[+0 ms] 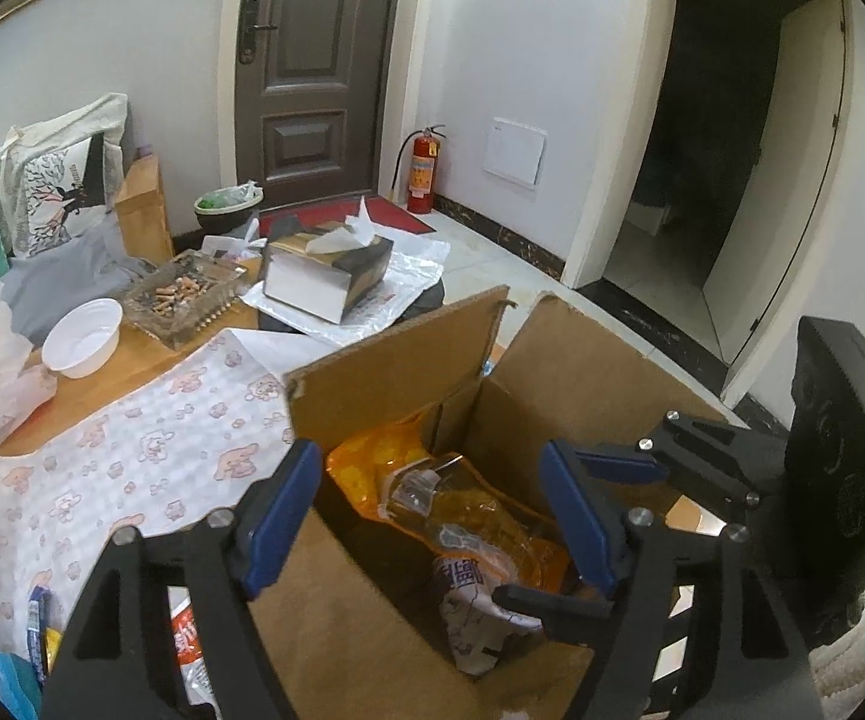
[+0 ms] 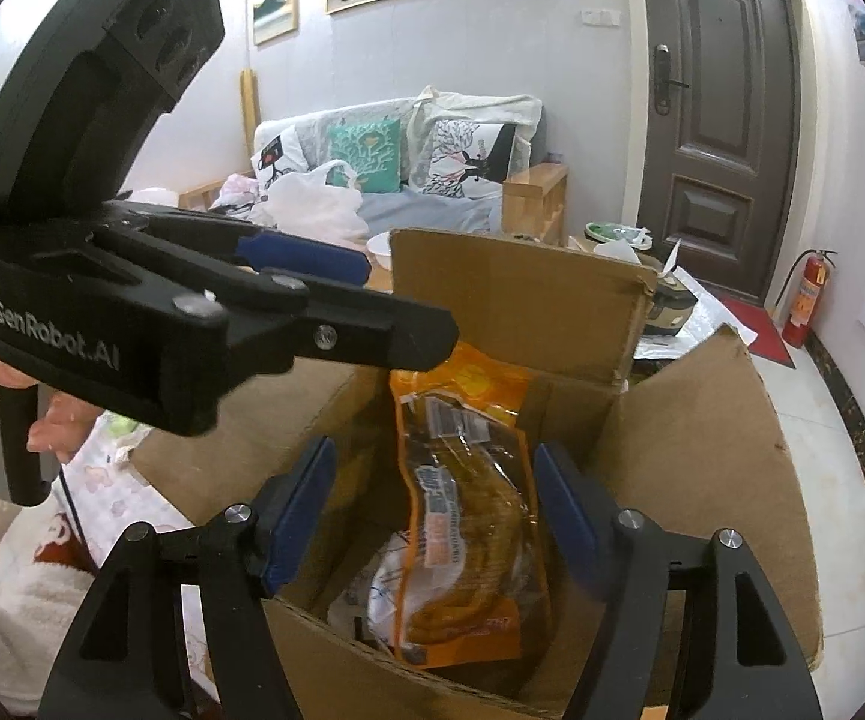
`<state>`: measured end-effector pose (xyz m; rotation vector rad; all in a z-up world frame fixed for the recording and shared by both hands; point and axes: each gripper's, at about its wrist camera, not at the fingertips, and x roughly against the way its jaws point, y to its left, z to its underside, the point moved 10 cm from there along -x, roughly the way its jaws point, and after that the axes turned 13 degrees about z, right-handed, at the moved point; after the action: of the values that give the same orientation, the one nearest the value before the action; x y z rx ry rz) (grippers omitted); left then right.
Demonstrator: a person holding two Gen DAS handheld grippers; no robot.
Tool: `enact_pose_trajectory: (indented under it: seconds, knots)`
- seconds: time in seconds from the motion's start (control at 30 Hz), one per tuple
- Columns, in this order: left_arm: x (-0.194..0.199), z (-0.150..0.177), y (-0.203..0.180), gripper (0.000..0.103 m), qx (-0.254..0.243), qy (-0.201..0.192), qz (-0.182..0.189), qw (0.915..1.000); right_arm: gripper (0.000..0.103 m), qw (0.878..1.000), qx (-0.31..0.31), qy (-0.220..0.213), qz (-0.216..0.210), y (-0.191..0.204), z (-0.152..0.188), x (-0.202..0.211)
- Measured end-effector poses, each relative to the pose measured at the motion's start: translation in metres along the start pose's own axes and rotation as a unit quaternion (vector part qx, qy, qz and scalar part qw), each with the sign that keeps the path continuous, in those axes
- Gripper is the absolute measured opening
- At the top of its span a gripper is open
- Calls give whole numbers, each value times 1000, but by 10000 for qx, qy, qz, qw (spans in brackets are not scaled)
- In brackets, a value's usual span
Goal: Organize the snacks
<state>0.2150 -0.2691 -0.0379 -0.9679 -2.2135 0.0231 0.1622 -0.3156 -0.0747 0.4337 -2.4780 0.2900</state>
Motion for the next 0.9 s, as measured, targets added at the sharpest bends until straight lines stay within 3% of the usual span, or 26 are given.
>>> enact_pose_trajectory:
  seconds: [0.3, 0.53, 0.7, 0.9]
  knots:
    - [82, 18, 25, 73, 168, -497, -287, 9982, 65, 9994, 177, -226, -206, 52, -25, 25]
    - [153, 71, 67, 73, 421, -693, -824, 9933, 65, 9963, 459, -257, -685, 139, -33, 32]
    - [179, 119, 98, 73, 731, -656, -928, 9908, 65, 9933, 679, 30, -937, 206, -22, 15]
    - [185, 174, 134, 73, 1123, -571, -887, 9881, 65, 9899, 523, 688, -1127, 253, 9, -22]
